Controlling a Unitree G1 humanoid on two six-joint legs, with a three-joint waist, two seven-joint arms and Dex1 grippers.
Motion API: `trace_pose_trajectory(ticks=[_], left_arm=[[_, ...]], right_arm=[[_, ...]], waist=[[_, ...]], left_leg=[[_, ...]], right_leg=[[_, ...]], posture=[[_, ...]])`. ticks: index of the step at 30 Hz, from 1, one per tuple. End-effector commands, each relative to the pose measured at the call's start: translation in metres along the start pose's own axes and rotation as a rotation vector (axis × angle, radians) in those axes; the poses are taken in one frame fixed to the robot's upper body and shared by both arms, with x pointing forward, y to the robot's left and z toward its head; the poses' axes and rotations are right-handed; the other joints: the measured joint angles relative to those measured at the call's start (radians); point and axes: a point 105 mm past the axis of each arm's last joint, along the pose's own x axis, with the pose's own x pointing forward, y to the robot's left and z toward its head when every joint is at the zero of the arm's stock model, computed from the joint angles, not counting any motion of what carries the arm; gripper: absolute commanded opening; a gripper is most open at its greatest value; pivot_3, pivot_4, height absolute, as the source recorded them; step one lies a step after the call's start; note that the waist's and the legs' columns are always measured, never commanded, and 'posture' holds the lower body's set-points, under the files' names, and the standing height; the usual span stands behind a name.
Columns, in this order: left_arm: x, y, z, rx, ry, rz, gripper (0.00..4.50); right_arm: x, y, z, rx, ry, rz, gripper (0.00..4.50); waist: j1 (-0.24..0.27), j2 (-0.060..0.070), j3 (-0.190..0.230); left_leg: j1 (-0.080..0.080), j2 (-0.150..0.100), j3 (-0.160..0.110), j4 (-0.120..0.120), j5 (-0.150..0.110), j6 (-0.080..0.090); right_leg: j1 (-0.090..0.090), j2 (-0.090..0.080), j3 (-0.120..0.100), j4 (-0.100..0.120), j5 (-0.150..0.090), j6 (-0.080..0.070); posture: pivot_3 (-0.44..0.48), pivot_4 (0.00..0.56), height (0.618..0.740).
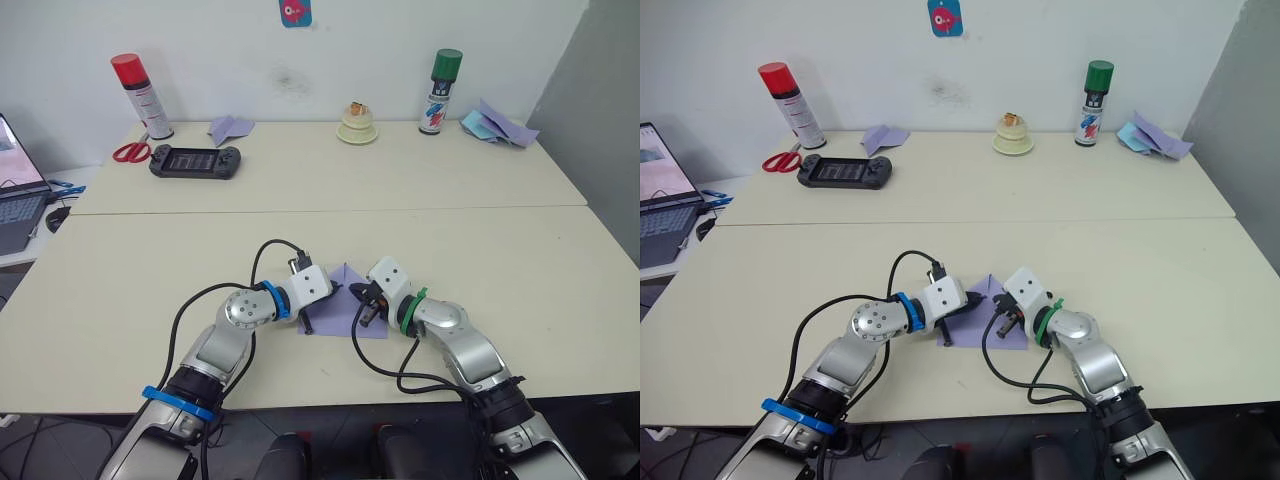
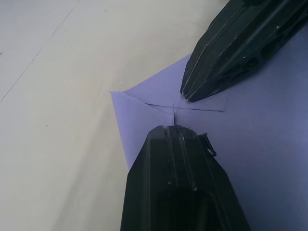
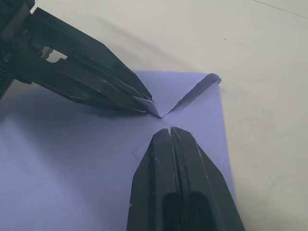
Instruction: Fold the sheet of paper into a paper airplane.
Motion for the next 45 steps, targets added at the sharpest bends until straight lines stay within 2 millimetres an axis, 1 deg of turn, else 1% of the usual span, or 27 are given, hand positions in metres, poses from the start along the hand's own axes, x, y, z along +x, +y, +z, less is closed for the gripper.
trace_pose_trajectory(ticks=[1,11,16,18,22,25,30,33,35,40,45], left_arm=[[-0.006,-0.017,-0.033,-0.050,0.120,-0.058,0.01],[-0.003,-0.023,-0.036,-0.044,0.140,-0.098,0.01],[0.000,-0.032,-0.040,-0.041,0.164,-0.121,0.01],[0.001,-0.034,-0.041,-0.042,0.166,-0.122,0.01],[0.003,-0.037,-0.041,-0.046,0.171,-0.124,0.01],[0.005,-0.038,-0.040,-0.048,0.172,-0.124,0.01],[0.007,-0.039,-0.039,-0.051,0.169,-0.121,0.01],[0.007,-0.039,-0.039,-0.051,0.169,-0.120,0.01],[0.008,-0.039,-0.039,-0.051,0.168,-0.118,0.01],[0.009,-0.039,-0.038,-0.052,0.166,-0.114,0.01],[0.009,-0.038,-0.037,-0.048,0.164,-0.113,0.01]], right_arm=[[0.004,0.014,-0.023,0.031,0.086,0.039,0.00],[0.008,0.015,-0.021,0.034,0.071,0.027,0.00],[0.005,0.006,-0.013,-0.022,0.017,-0.017,0.00],[0.002,0.001,-0.007,-0.037,-0.011,-0.039,0.00],[-0.005,-0.007,0.012,-0.067,-0.092,-0.076,0.00],[-0.008,-0.010,0.027,-0.079,-0.156,-0.082,0.00],[-0.001,-0.018,0.044,-0.096,-0.205,-0.104,0.00],[0.005,-0.022,0.050,-0.099,-0.216,-0.107,0.00],[0.009,-0.023,0.050,-0.097,-0.211,-0.101,0.00],[0.019,-0.023,0.044,-0.099,-0.172,-0.059,0.00],[0.025,-0.025,0.030,-0.096,-0.109,-0.051,0.00]], waist=[[0.000,0.000,0.000],[-0.001,0.000,0.000],[0.000,0.000,0.000],[0.001,0.000,0.000],[0.004,0.000,0.000],[0.006,0.000,0.000],[0.009,0.000,0.000],[0.012,0.001,0.000],[0.014,0.001,0.000],[0.019,0.001,0.000],[0.021,0.001,0.000]], left_leg=[[0.000,0.000,0.000,0.000,0.000,0.000],[0.000,0.001,0.000,0.000,0.000,0.000],[0.000,0.001,0.000,0.000,0.000,0.000],[0.000,0.000,0.000,0.000,0.000,0.000],[-0.001,0.000,0.000,0.000,0.000,0.000],[-0.001,-0.002,0.000,0.000,0.000,0.000],[-0.002,-0.002,0.000,0.000,0.000,0.000],[-0.002,-0.002,-0.001,0.000,0.000,0.000],[-0.002,-0.002,-0.002,0.000,0.000,0.000],[-0.002,-0.003,-0.001,0.000,0.000,0.000],[-0.002,-0.003,-0.001,0.000,0.000,0.000]], right_leg=[[0.000,0.000,0.000,0.000,0.000,0.000],[0.000,0.001,0.000,0.000,0.000,0.000],[0.000,0.000,0.000,-0.001,0.000,0.000],[0.001,0.000,0.000,-0.002,0.000,0.000],[0.001,0.000,0.000,-0.003,0.000,0.000],[0.001,-0.001,0.000,-0.004,0.000,0.000],[0.002,-0.002,0.000,-0.006,0.000,0.000],[0.003,-0.002,-0.001,-0.006,0.000,0.000],[0.004,-0.002,-0.001,-0.007,0.000,0.000],[0.005,-0.003,-0.001,-0.010,0.000,0.000],[0.005,-0.003,-0.001,-0.010,0.000,0.000]], posture=[[0.000,0.150,0.722],[0.000,0.150,0.722],[0.000,0.150,0.722],[0.000,0.150,0.722],[0.000,0.150,0.722],[0.000,0.150,0.722],[0.000,0.150,0.722],[0.000,0.150,0.722],[0.000,0.150,0.722],[0.000,0.150,0.722],[0.000,0.150,0.722]])
